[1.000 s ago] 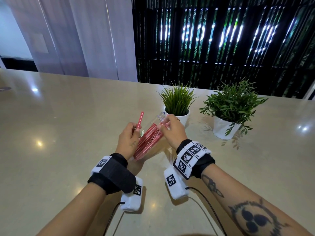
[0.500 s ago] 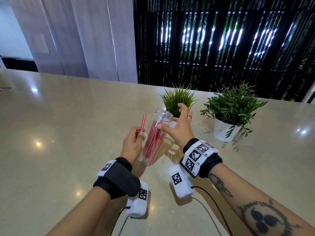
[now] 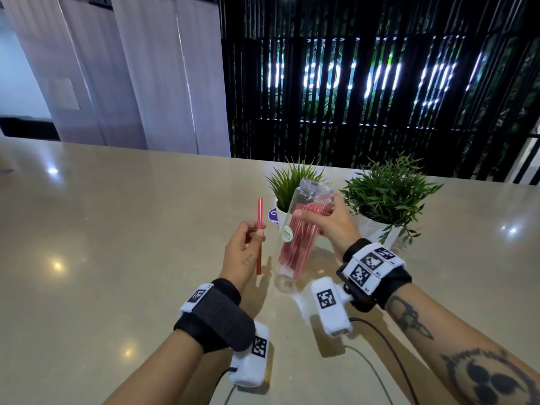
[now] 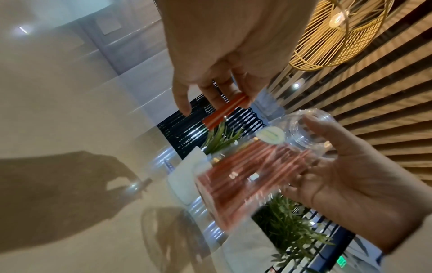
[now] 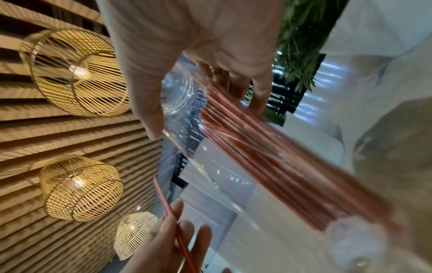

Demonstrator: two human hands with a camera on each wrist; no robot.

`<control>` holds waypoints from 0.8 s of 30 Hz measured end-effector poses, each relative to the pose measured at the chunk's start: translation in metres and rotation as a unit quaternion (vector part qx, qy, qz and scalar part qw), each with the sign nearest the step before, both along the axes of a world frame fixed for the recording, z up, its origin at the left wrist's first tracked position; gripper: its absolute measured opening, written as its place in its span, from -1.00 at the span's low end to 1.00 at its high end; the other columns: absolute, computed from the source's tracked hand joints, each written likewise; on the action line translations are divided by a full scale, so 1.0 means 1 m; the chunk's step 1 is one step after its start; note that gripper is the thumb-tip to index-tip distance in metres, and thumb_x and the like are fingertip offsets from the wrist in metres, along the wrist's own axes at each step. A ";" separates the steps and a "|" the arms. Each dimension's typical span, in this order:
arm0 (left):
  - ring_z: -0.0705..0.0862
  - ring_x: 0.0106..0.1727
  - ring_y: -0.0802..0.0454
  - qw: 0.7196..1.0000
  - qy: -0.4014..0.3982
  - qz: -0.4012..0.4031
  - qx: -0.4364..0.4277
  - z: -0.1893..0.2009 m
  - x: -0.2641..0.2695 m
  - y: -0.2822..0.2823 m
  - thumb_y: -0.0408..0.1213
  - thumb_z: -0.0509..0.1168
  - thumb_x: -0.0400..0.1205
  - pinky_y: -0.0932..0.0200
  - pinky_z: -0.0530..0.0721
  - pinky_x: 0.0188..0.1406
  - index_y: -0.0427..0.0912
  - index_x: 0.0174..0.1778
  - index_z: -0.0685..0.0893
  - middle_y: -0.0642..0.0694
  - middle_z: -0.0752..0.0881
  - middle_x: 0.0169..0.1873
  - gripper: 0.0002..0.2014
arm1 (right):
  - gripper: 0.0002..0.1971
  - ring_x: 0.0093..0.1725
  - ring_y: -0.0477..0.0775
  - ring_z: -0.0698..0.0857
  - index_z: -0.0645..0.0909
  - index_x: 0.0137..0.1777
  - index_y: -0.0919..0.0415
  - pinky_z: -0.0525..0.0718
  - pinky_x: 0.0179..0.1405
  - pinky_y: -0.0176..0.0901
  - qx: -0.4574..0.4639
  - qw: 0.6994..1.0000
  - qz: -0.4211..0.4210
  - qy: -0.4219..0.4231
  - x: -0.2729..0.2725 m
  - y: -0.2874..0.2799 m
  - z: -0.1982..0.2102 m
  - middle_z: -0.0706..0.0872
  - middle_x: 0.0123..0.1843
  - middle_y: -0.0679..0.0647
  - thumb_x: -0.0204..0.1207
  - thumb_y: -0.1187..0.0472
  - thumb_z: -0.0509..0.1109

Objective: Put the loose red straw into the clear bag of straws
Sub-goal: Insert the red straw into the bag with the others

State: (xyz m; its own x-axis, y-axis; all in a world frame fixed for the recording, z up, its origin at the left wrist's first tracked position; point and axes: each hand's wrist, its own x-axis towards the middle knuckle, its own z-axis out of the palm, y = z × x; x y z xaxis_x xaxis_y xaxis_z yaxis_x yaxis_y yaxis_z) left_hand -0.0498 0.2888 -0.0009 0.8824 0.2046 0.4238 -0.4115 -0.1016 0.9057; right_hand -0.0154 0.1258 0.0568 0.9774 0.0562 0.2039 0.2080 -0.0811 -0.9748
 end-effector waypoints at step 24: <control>0.71 -0.22 0.01 0.982 -0.120 -0.106 0.100 0.136 0.014 -0.120 -0.36 0.33 0.52 0.23 0.68 -0.30 0.00 -0.30 0.55 -0.03 0.64 -0.38 -0.83 | -0.38 0.02 0.10 0.72 0.50 0.20 0.06 0.65 -0.18 -0.22 -0.067 0.995 0.071 -0.023 -0.053 -0.109 0.036 0.72 0.13 0.23 0.08 0.15 0.58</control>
State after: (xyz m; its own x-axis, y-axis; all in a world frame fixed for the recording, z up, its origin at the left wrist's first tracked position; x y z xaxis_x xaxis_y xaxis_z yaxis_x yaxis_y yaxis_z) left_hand -0.0359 0.1684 0.1354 0.7658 -0.0805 0.6380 -0.6418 -0.1562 0.7507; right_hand -0.0680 0.0165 0.0926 0.9475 0.2222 0.2300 0.2712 -0.1767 -0.9462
